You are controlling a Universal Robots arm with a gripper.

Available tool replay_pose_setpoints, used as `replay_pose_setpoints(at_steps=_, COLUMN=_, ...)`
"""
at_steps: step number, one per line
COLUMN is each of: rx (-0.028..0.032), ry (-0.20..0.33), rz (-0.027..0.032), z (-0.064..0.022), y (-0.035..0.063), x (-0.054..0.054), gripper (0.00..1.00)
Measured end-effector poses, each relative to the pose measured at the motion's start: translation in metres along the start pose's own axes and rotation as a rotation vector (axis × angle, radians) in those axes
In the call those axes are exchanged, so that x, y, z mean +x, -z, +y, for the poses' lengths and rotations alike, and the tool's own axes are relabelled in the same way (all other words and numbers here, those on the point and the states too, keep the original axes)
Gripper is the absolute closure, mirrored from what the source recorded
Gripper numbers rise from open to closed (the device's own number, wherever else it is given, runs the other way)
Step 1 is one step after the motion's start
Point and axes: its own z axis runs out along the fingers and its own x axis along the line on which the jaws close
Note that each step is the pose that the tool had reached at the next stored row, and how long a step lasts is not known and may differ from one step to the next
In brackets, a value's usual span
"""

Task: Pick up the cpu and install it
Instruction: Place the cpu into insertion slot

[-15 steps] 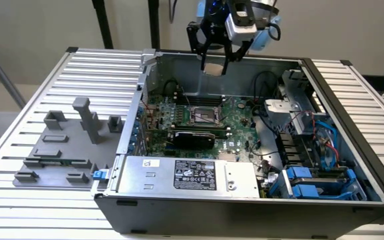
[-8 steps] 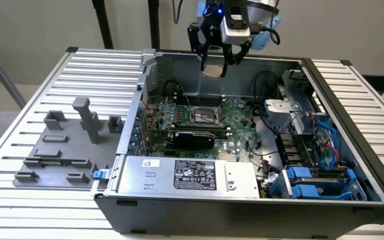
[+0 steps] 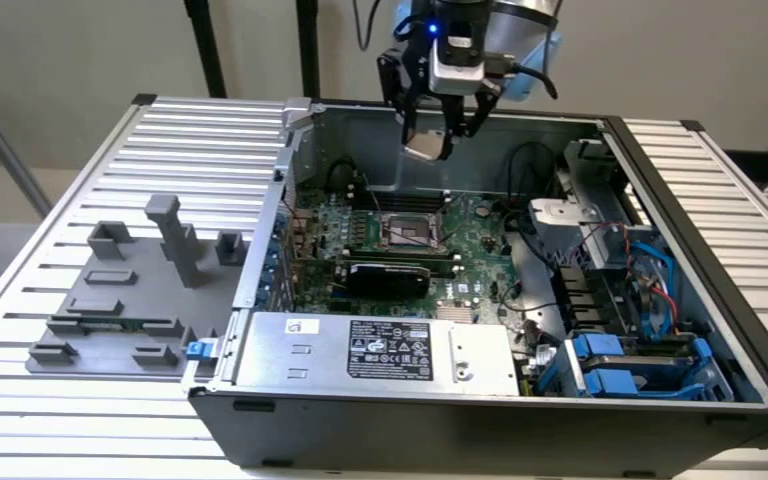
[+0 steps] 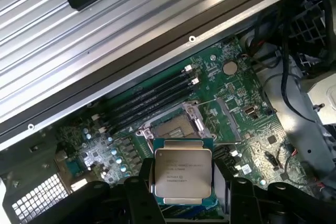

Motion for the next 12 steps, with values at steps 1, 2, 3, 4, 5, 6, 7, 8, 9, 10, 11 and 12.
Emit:
replay_pose_setpoints(at_steps=1, rx=-0.0005, ry=-0.019, rz=-0.0002, z=0.0000, y=-0.0010, x=0.000, gripper=0.45)
replay_pose_setpoints(at_steps=2, rx=-0.0006, ry=-0.037, rz=-0.0004, z=0.0000, y=-0.0018, x=0.000, gripper=0.45)
replay_pose_setpoints(at_steps=3, rx=-0.0010, ry=-0.056, rz=-0.0006, z=0.0000, y=-0.0028, x=0.000, gripper=0.45)
replay_pose_setpoints(at_steps=4, rx=-0.0014, ry=-0.074, rz=-0.0008, z=0.0000, y=-0.0037, x=0.000, gripper=0.45)
replay_pose_setpoints(at_steps=5, rx=-0.0018, ry=-0.092, rz=-0.0010, z=0.0000, y=-0.0046, x=0.000, gripper=0.45)
replay_pose_setpoints(at_steps=6, rx=-0.0021, ry=-0.110, rz=-0.0012, z=-0.0001, y=-0.0056, x=0.000, gripper=0.45)
replay_pose_setpoints(at_steps=7, rx=-0.0024, ry=-0.128, rz=-0.0014, z=-0.0001, y=-0.0065, x=0.000, gripper=0.45)
replay_pose_setpoints(at_steps=8, rx=-0.0027, ry=-0.146, rz=-0.0016, z=-0.0001, y=-0.0074, x=0.000, gripper=0.45)
replay_pose_setpoints(at_steps=9, rx=-0.0030, ry=-0.164, rz=-0.0018, z=-0.0001, y=-0.0084, x=0.000, gripper=0.45)
replay_pose_setpoints(at_steps=10, rx=-0.0033, ry=-0.182, rz=-0.0020, z=-0.0001, y=-0.0093, x=0.000, gripper=0.45)
replay_pose_setpoints(at_steps=11, rx=-0.0038, ry=-0.200, rz=-0.0022, z=-0.0001, y=-0.0103, x=0.000, gripper=0.45)
replay_pose_setpoints(at_steps=12, rx=-0.0041, ry=-0.218, rz=-0.0024, z=-0.0001, y=-0.0113, x=0.000, gripper=0.45)
